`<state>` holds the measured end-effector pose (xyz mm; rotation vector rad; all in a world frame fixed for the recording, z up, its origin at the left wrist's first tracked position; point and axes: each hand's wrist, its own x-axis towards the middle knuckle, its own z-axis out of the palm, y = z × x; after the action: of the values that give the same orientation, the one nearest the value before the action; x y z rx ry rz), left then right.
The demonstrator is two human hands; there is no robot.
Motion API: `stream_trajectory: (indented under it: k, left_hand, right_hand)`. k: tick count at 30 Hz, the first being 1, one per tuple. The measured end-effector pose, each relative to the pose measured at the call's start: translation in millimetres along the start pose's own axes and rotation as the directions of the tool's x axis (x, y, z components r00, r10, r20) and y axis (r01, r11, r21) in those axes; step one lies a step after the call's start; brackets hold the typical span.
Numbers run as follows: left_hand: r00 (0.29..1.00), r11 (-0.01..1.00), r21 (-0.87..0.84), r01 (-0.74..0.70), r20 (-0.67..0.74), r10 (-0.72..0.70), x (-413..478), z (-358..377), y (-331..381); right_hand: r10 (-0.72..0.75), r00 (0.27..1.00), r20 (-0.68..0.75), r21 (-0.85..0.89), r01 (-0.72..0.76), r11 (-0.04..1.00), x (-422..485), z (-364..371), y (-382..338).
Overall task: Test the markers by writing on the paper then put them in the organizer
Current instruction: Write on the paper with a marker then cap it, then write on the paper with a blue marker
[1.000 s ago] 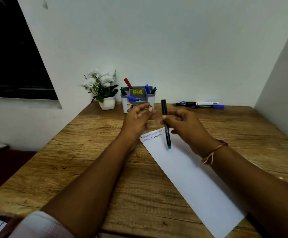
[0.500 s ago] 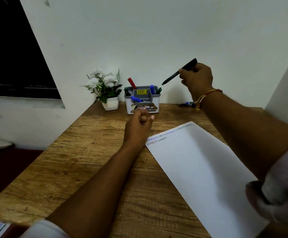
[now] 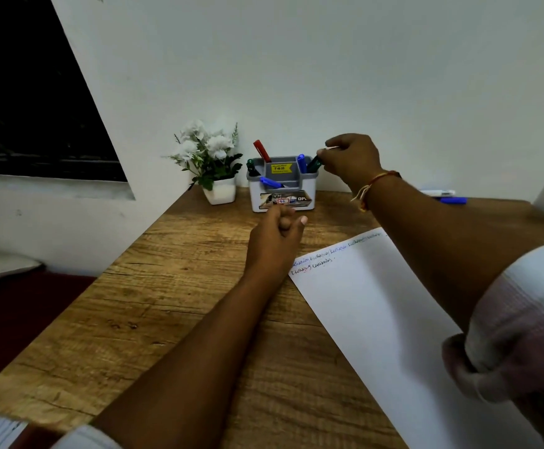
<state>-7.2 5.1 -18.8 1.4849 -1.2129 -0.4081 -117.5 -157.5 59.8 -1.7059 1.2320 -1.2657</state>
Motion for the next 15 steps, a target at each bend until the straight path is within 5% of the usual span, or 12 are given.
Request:
stream_trajectory:
  k: [6,11,15]
  left_hand:
    - [1.000,1.000,0.000,0.002,0.016,-0.002,-0.4,-0.1,-1.4]
    - [1.000,1.000,0.016,-0.011,0.027,0.010,-1.1,0.4,0.2]
    - [0.999,0.999,0.046,-0.013,0.038,0.011,-1.1,1.4,0.5]
  right_hand:
    - [-0.054,0.997,0.049,-0.008,0.054,0.999,-4.8,-25.1,7.7]
    - [-0.074,0.991,0.108,-0.557,0.122,0.821,-12.8,-79.9,43.3]
    - [0.001,0.994,0.111,-0.708,0.078,0.702,-26.0,-106.1,75.1]
